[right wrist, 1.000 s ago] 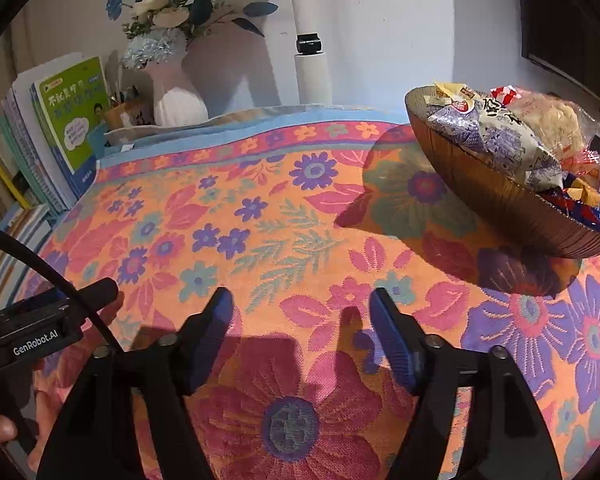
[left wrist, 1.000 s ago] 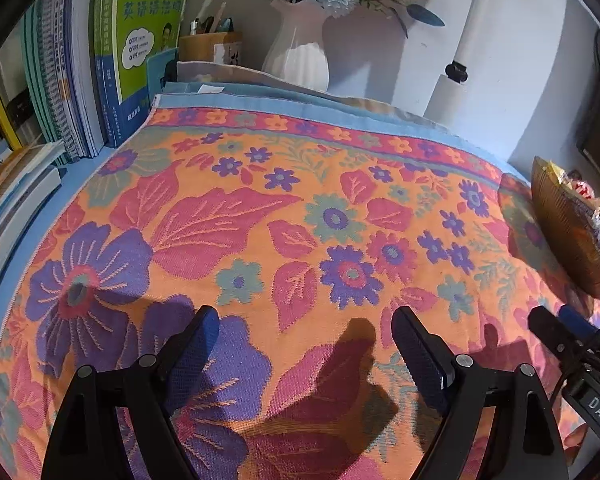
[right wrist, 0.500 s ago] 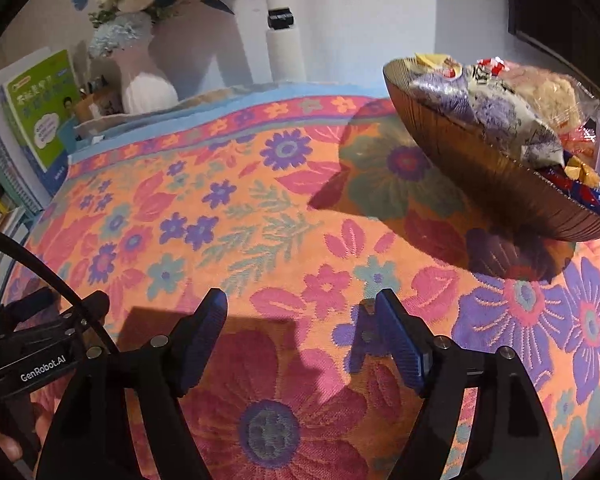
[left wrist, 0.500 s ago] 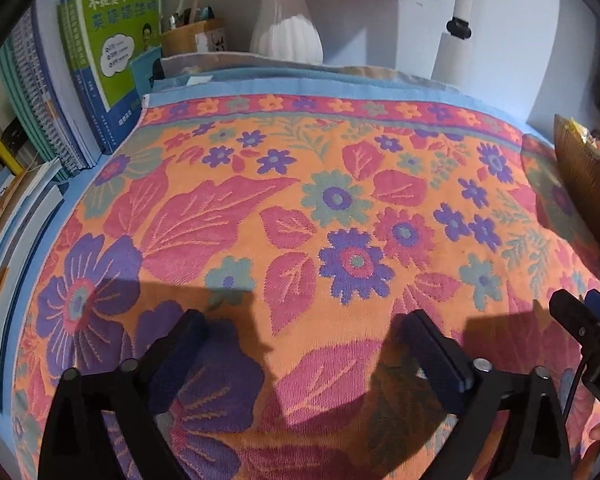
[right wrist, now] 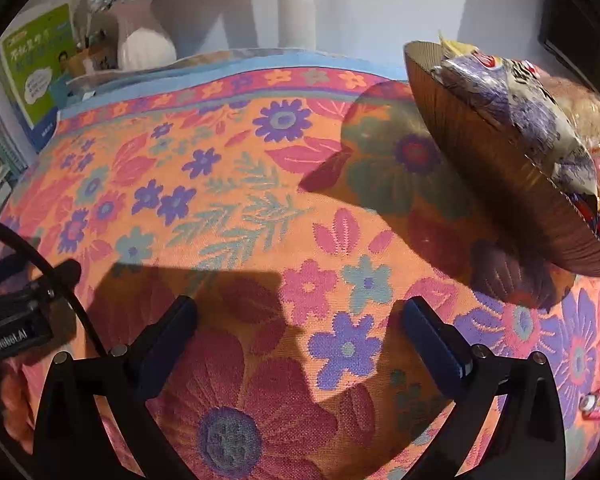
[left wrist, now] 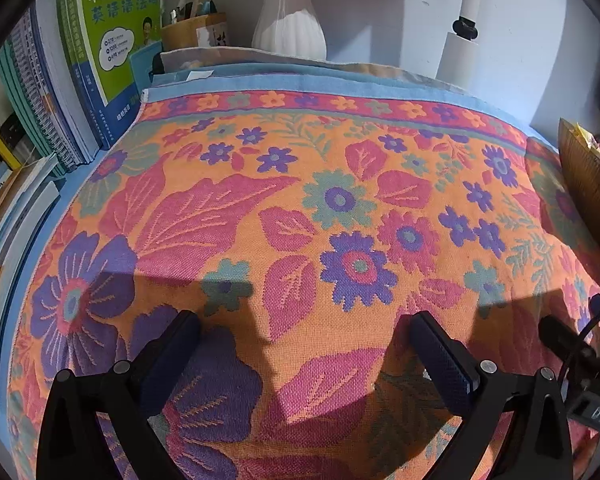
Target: Organize snacks
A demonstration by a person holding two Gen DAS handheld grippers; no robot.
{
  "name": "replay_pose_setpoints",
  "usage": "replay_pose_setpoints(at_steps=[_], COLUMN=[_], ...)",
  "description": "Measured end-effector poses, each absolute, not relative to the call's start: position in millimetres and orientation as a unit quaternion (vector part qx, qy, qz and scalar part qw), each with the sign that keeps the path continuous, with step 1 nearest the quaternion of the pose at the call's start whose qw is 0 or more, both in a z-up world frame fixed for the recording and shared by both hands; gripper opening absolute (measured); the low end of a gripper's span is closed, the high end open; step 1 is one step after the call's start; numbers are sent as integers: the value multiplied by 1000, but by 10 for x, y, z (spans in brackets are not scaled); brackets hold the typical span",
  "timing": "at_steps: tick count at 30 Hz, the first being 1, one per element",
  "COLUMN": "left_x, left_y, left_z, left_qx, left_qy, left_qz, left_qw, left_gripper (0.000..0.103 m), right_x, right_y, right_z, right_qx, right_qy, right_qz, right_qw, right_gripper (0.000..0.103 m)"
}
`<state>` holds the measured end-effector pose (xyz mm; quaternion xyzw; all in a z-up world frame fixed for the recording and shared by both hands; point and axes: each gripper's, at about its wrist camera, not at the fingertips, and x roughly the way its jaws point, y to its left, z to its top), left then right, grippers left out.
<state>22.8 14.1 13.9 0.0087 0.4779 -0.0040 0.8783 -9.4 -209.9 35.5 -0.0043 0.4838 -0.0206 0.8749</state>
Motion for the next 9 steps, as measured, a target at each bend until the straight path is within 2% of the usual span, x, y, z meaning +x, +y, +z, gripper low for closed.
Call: replay_pose_setpoints(at_steps=[9], left_x=[244], left_y=[159], left_z=[135], left_qx=[6], left_qy=[477], left_qz=[-5], left_qw=[879], left_gripper=[103], right_x=[-146], right_y=[-2096], right_z=[352], right_qx=[0], right_qy=[470], right_qz=[-19], right_qw=[883], right_gripper=[103])
